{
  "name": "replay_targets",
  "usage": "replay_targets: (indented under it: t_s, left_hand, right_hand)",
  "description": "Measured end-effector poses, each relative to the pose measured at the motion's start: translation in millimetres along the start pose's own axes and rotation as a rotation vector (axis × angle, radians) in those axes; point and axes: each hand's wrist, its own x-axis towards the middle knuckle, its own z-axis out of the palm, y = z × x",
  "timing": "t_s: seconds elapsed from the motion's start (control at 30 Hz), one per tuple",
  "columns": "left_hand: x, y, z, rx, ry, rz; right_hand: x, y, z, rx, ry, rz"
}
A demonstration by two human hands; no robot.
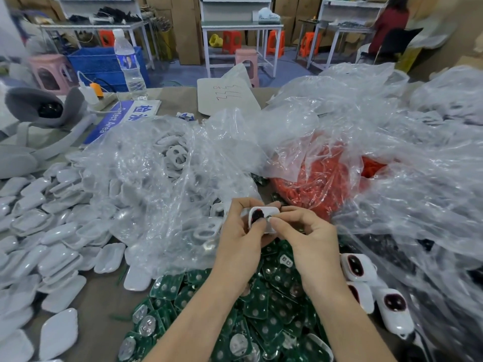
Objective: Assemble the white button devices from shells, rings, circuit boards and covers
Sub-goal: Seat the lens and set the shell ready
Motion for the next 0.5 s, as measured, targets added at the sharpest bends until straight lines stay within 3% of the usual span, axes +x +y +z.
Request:
replay_targets:
  t_s: [0.3, 0.5]
  left_hand:
    - [-1.1, 1.7, 0.7, -0.067, -0.04, -0.026]
    - [-0.4, 1.8, 0.5, -0.103, -0.063, -0.025]
  right_hand:
    - [1.5, -2.3, -4.2, 0.018, -0.086, -0.043]
    - [5.4, -2.2, -5.2, 0.15, -0.102, 0.052]
